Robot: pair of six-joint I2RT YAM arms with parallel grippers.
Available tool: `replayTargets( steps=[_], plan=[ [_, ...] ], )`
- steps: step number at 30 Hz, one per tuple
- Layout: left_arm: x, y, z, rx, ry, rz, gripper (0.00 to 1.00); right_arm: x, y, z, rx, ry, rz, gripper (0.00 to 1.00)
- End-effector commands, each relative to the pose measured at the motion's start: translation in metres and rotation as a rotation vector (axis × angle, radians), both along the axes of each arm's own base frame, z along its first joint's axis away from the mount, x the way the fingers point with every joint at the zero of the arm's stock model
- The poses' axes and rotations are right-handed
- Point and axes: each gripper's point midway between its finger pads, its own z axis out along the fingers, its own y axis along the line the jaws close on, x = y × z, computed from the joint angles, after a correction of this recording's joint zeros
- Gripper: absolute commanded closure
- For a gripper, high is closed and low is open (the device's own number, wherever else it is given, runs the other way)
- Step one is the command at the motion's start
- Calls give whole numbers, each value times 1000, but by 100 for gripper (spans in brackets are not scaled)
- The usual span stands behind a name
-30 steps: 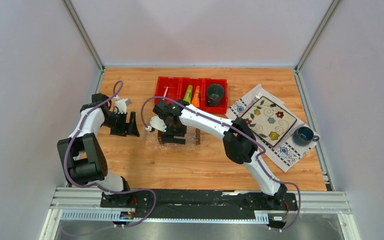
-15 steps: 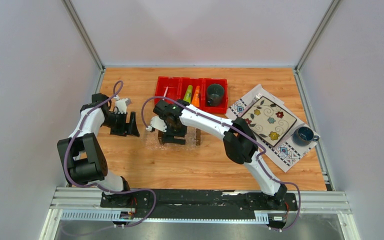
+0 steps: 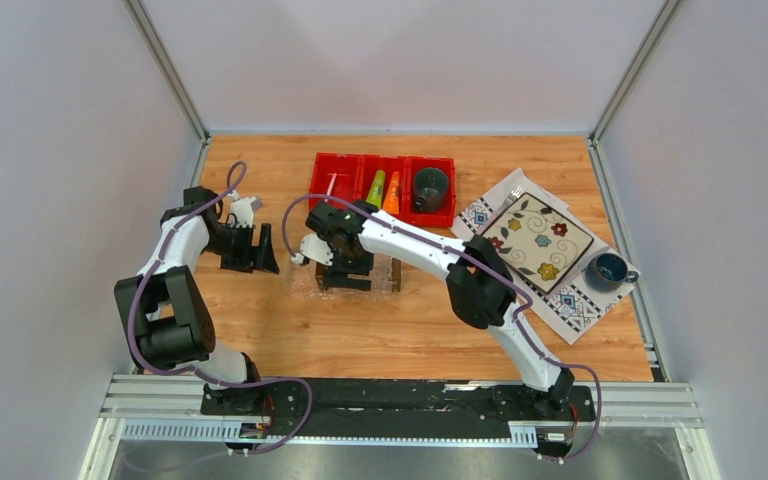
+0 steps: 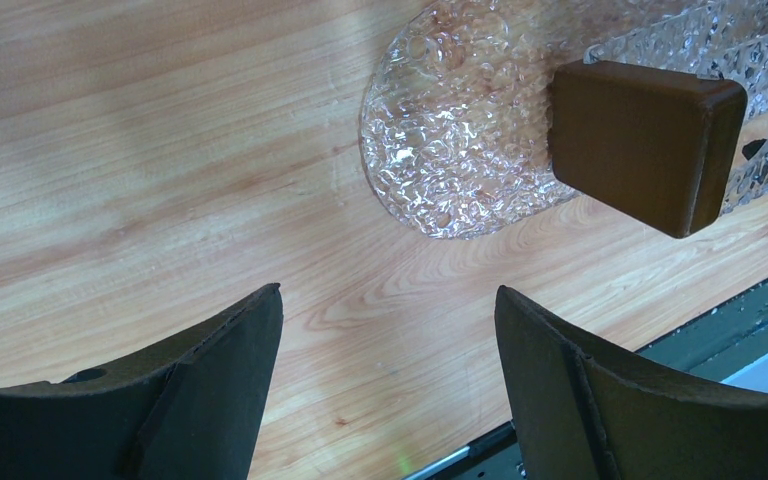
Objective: Prepare toiletry sets of a toothbrush and toothpaste on the tray
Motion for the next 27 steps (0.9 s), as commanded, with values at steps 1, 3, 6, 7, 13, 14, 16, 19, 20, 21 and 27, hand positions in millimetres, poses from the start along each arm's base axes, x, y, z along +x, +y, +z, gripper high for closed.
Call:
replayTargets(
  steps=[1,3,6,7,13,14,16,19,20,21,27],
  plan=[
    [0,-1,7,-7,-41,-21,14,-6,6,32,58,-37,0,52],
    [1,0,7,-6,-42,-18,14,-6,7,32,57,-38,2,52],
    [1,0,8,-5,-44,-16,14,-6,7,32,57,-38,0,52],
    [1,0,8,-3,-45,-19,14,-5,6,32,56,-40,-5,52],
    [1,0,7,-8,-43,-20,14,-5,7,31,55,-39,-10,51],
    [0,0,7,-7,-40,-18,14,-6,6,30,53,-38,-10,50],
    [0,-1,7,-9,-38,-21,14,-5,6,29,50,-40,-14,50],
    [0,-1,7,-6,-42,-23,14,-5,6,29,50,-40,-20,50],
    [0,-1,7,-6,-41,-23,14,-5,7,30,51,-42,-21,50],
    [0,-1,7,-6,-42,-23,14,-4,7,30,51,-44,-24,50],
    [-1,-1,8,-9,-41,-25,14,-3,6,30,47,-49,-29,47]
  ],
)
